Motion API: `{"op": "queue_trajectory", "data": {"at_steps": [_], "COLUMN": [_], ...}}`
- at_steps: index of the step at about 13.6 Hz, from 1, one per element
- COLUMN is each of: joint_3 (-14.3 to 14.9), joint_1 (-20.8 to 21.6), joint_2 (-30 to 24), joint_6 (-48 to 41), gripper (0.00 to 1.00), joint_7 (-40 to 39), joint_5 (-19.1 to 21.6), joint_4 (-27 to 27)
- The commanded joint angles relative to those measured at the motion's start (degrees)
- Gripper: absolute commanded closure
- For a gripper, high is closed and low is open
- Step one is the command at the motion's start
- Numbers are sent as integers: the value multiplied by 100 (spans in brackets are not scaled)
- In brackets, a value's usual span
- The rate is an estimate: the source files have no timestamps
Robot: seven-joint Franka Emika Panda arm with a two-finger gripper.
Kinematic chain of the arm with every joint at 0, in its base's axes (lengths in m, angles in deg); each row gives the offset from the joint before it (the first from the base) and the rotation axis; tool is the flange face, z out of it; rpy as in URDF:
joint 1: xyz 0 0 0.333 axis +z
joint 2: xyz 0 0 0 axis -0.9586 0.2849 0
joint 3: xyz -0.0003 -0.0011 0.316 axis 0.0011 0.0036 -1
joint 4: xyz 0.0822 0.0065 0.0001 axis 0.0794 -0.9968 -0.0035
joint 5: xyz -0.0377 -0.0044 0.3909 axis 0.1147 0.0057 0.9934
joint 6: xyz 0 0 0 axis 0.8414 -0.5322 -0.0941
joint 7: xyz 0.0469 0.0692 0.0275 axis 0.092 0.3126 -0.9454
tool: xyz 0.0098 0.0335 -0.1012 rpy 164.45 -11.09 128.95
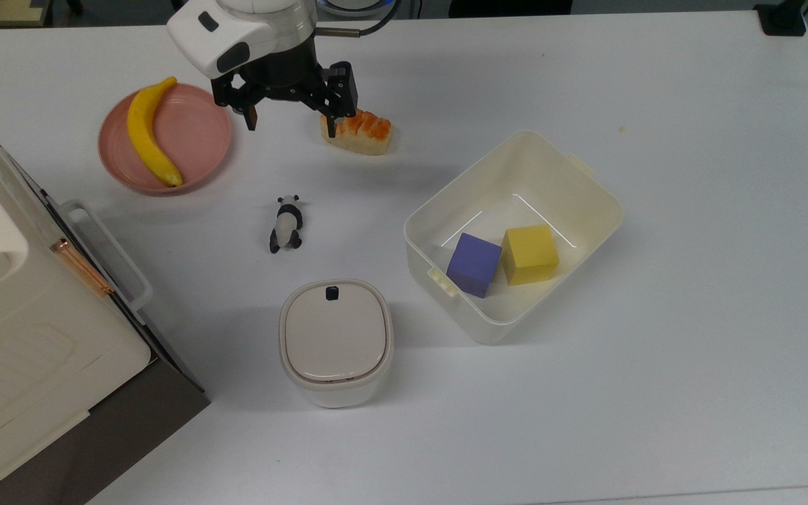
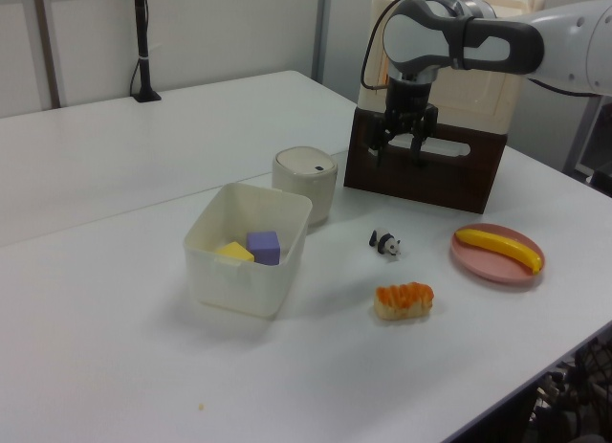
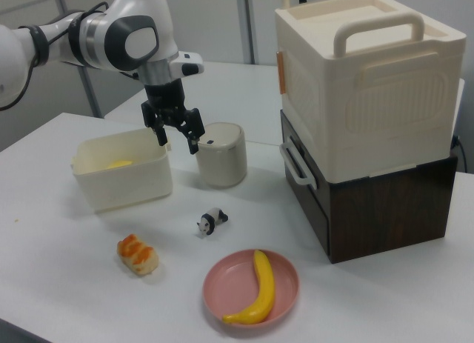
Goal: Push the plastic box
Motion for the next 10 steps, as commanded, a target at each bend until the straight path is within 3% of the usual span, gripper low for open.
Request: {"op": "queue_trajectory", "data": {"at_steps": [1, 5, 10], "joint_3": [-17, -87, -105], "joint_1": [28, 116, 782], "joint_2": [-57, -57, -40], "joint_6": [52, -61, -238], "gripper": [0, 0, 0], "joint_7": [22, -556, -1741], "joint_5": [-102, -67, -93], "joint_4": [-85, -155, -347]}}
